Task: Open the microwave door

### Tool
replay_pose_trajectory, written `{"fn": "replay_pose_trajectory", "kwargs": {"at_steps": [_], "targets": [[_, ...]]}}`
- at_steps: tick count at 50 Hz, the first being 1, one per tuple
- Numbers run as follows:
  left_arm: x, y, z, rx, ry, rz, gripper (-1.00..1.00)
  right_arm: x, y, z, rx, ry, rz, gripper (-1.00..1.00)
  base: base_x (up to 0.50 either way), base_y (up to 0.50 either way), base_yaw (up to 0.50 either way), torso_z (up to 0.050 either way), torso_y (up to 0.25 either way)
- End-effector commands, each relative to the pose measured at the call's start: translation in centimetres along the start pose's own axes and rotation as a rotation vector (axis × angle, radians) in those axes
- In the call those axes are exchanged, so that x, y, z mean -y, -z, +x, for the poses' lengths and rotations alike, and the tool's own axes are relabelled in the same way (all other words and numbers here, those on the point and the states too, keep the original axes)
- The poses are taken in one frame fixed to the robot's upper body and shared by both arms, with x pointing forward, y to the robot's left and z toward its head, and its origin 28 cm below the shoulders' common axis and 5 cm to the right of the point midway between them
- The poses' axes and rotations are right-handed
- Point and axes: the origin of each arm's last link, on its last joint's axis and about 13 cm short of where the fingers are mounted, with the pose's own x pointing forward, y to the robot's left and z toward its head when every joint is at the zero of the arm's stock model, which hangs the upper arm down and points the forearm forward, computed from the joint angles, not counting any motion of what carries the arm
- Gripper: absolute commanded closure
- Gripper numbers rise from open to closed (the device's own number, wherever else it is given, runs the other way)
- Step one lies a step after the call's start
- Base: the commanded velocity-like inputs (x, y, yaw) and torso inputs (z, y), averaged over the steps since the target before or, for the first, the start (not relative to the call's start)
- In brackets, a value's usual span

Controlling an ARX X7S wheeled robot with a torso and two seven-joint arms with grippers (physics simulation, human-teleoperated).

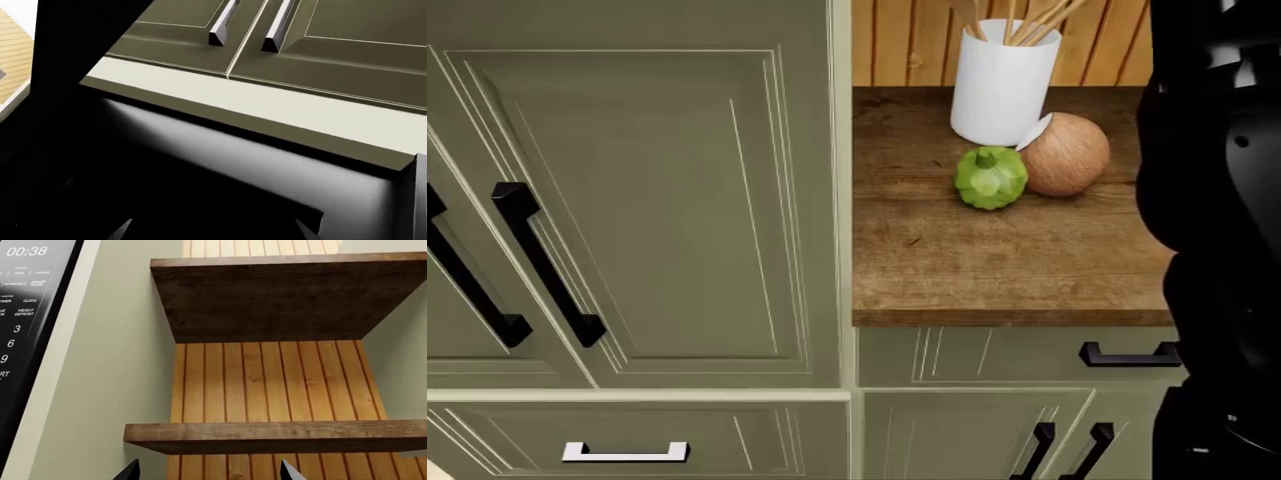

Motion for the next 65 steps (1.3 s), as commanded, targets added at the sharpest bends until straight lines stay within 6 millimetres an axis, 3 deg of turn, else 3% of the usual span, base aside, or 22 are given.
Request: {"fn": "replay_pose_trajectory", "kwargs": {"at_steps": [1, 20, 43, 65], "targets": [[-4.0, -0.5, 0.7, -0.007, -0.090, 0.052, -1.00, -0.1, 0.2, 0.0, 0.000, -0.001, 0.006, -1.00, 0.00, 0.00, 0.00, 0.000, 0.000], [-10.0, -2.1, -1.9, 0.010, -0.163, 0.191, -1.00, -0.3, 0.2, 0.1, 0.002, -0.006, 0.014, -1.00, 0.00, 0.00, 0.00, 0.000, 0.000], [-14.5, -5.6, -2.2, 0.075, -0.262, 0.346, -1.00, -0.7, 0.2, 0.3, 0.004, -0.020, 0.016, -1.00, 0.00, 0.00, 0.00, 0.000, 0.000], [-20.7, -7.7, -1.2, 0.073, -0.456, 0.567, -1.00, -1.1, 0.2, 0.5, 0.005, -0.033, 0.019, -1.00, 0.00, 0.00, 0.00, 0.000, 0.000]]}}
